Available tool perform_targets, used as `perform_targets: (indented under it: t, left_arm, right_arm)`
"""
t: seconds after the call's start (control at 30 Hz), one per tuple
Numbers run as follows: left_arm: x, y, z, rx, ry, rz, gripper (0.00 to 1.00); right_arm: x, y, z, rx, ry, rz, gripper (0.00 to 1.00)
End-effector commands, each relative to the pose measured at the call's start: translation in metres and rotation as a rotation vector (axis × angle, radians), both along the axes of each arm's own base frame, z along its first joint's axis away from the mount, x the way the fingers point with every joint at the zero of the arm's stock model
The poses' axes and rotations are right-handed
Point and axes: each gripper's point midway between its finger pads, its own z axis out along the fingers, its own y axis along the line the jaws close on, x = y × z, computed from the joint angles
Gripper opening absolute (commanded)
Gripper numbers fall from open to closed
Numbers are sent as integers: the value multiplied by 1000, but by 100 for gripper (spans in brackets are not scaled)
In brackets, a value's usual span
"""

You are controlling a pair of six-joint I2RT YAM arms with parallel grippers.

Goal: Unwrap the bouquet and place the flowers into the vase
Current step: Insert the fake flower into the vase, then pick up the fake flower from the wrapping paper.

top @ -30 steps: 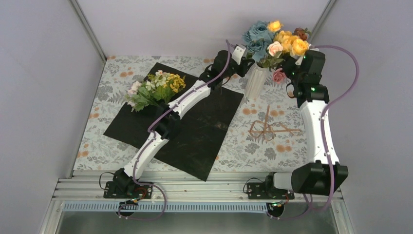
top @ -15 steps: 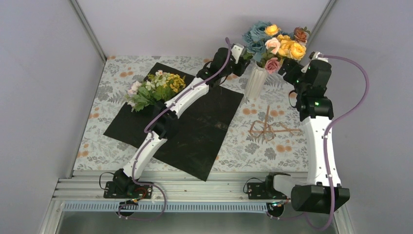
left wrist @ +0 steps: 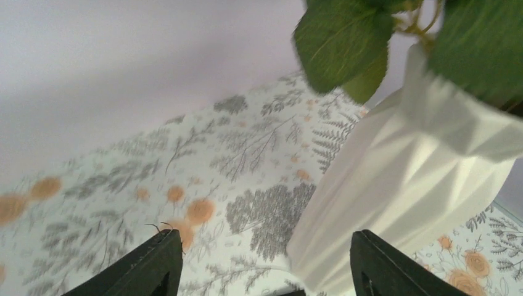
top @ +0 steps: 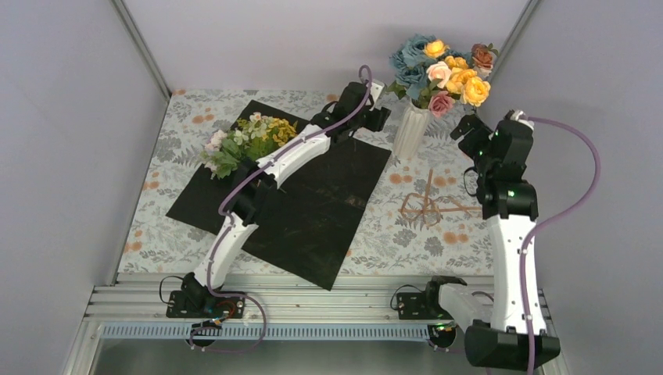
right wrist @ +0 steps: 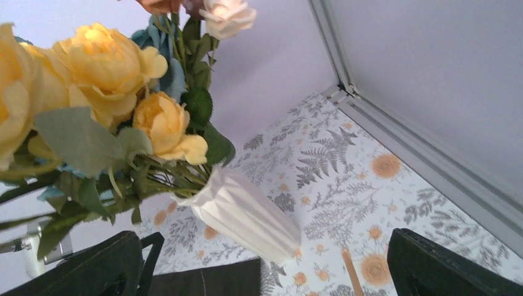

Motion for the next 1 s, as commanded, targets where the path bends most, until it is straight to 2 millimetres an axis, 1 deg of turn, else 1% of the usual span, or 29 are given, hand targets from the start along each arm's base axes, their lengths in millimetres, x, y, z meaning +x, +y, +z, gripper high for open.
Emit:
perform_targets:
  t: [0.0,0.07,0.1,0.13,0.17,0.23,0.27,0.33,0.4,0.47,0.53,0.57,0.67,0.77,0.9,0.97]
  left_arm:
    - [-4,28,14,37,-52,97,71]
    - [-8,45,11,57,-60,148,79]
    - [-10,57,16,67,-67,183,82]
    - [-13,69,12,87,-60,214,85]
    - [-15,81,8,108,-49,243,90]
    - [-20,110,0,138,-22,315,97]
    - [-21,126,2,140,-20,349,100]
    - [-27,156,-2,165,-11,397,100]
    - [-32,186,-5,201,1,446,100]
    - [-37,214,-12,234,36,485,100]
    - [-41,250,-25,249,106,561,100]
    - [-45,262,-31,260,137,572,100]
    - [-59,288,-43,312,203,574,98]
    - [-70,309,-53,384,249,587,96]
    - [-84,323,-66,413,288,567,87]
    - [-85,329,-74,412,302,566,80]
  right_arm:
    - [-26,-3,-19,59,30,-59,100]
    - [-30,6,-26,81,33,-12,100]
    - [-31,12,-32,86,38,21,100]
    - [-31,17,-37,89,46,54,100]
    - [-31,21,-45,84,56,83,100]
    - [-29,28,-62,73,91,130,100]
    - [-29,30,-72,67,118,144,100]
    - [-27,37,-88,58,146,194,100]
    - [-24,48,-96,64,145,252,100]
    - [-22,55,-102,60,143,296,100]
    - [-22,64,-103,47,132,349,100]
    - [-22,70,-102,44,120,384,100]
    - [-25,79,-99,41,81,433,100]
    - [-29,82,-102,49,65,439,99]
    - [-33,89,-110,56,77,464,98]
    - [-35,95,-111,57,69,485,97]
